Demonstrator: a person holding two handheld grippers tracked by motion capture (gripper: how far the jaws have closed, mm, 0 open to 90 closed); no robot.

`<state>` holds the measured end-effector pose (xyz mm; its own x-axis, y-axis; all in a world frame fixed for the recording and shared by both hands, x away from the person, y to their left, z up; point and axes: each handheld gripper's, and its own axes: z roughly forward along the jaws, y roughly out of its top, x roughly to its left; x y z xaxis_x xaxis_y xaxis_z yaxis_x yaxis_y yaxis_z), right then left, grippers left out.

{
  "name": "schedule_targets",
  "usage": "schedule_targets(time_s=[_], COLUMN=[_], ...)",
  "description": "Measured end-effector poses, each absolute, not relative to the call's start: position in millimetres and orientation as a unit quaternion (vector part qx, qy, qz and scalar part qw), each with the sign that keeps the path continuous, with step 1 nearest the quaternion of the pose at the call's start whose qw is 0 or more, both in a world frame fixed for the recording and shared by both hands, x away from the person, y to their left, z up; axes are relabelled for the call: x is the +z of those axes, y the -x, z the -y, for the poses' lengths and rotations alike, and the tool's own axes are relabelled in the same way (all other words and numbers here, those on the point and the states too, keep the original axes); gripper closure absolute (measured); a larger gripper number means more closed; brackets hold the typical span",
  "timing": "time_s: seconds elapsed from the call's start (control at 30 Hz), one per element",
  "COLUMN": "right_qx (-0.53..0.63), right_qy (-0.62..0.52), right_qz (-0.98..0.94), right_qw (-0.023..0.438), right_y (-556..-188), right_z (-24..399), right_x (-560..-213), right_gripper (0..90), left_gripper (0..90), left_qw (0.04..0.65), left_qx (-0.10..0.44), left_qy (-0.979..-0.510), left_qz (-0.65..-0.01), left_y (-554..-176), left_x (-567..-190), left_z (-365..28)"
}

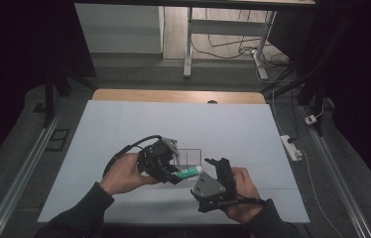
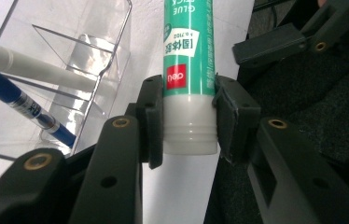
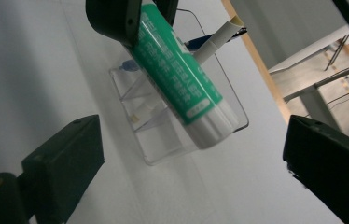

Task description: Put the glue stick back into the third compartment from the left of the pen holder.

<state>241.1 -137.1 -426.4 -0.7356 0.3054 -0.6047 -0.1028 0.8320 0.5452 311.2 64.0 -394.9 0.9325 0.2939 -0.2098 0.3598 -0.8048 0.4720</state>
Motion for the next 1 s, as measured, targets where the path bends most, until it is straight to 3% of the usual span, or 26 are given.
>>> schedule_targets(time_s=[0.13, 0.47, 0.73, 1.0], right_qx=[0.261, 0.232, 0.214, 0.205], right_qy=[-0.030, 0.024, 0.055, 0.081], right_qz=[-0.883, -0.872, -0.867, -0.864], right_qw=[0.389, 0.431, 0.446, 0.453], right_y=[-239, -233, -229, -228], right_z=[133, 125, 120, 118], right_x=[-429, -435, -439, -444], right_gripper=[10.8, 32.7, 48.8, 58.7], left_gripper=[64.8, 64.8, 64.8, 64.8], left_qw=[0.256, 0.248, 0.244, 0.243], left_qx=[-0.063, -0.066, -0.067, -0.070], left_qy=[-0.949, -0.951, -0.951, -0.951], left_qz=[-0.172, -0.174, -0.178, -0.179], left_y=[-312, -314, -315, -317], left_x=[-395, -397, -399, -402], left_z=[-59, -50, -46, -44])
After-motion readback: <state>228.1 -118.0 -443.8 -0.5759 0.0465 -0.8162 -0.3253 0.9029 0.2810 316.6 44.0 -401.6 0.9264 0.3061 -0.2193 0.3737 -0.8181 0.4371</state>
